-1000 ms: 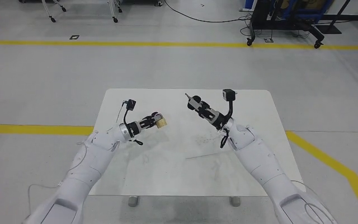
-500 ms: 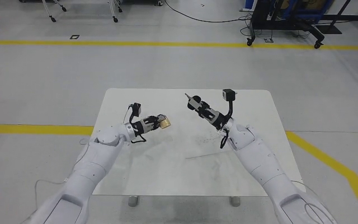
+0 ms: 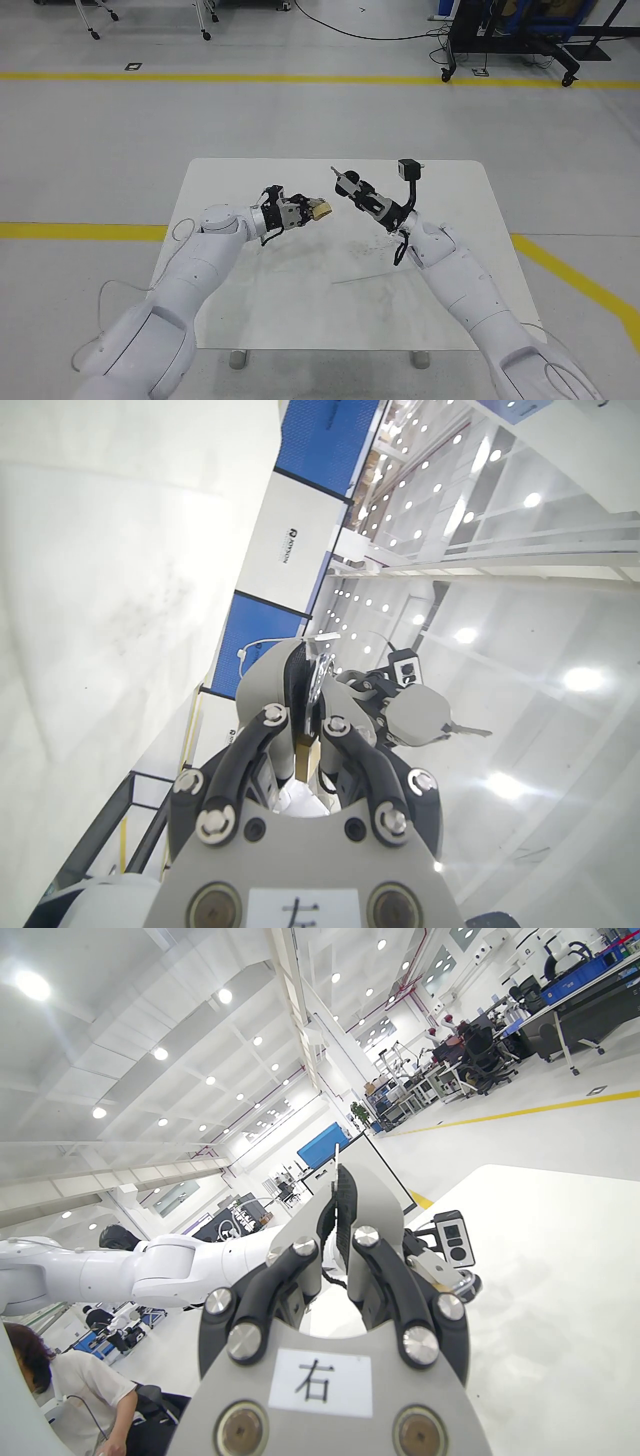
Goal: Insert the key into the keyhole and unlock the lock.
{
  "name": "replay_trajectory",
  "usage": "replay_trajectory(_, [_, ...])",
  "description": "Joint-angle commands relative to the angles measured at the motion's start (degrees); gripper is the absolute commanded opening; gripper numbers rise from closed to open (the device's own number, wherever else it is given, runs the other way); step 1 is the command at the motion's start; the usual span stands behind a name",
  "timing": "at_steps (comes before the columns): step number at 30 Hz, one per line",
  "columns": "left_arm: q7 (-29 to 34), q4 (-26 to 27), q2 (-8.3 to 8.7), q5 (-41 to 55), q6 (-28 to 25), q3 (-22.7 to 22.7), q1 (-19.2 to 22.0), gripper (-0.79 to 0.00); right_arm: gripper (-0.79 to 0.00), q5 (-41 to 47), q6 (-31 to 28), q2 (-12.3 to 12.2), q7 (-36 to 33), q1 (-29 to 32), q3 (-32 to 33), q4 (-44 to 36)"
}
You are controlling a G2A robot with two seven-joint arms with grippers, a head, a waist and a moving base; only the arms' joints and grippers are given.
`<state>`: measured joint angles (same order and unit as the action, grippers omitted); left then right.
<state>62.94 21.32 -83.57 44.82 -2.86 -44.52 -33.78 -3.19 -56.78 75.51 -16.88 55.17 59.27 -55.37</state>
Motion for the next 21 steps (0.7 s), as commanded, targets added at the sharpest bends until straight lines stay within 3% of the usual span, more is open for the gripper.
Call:
replay_trajectory(1, [0.4,-1.5,-0.78,-1.0,0.7,0.7,1.4,-0.785,-0.785,0.0,0.0,0.0,0.0,0.0,0.0,0.0])
replay_trajectory(7, [4.1,-5.0,-1.96,-5.7,4.6,2.4,6.2,-0.785,-0.785,0.0,0.0,0.0,0.0,0.0,0.0,0.0])
replay_trajectory(21, [4.1,-5.0,-1.96,-5.7,4.6,2.4,6.2,-0.785,-0.785,0.0,0.0,0.0,0.0,0.0,0.0,0.0])
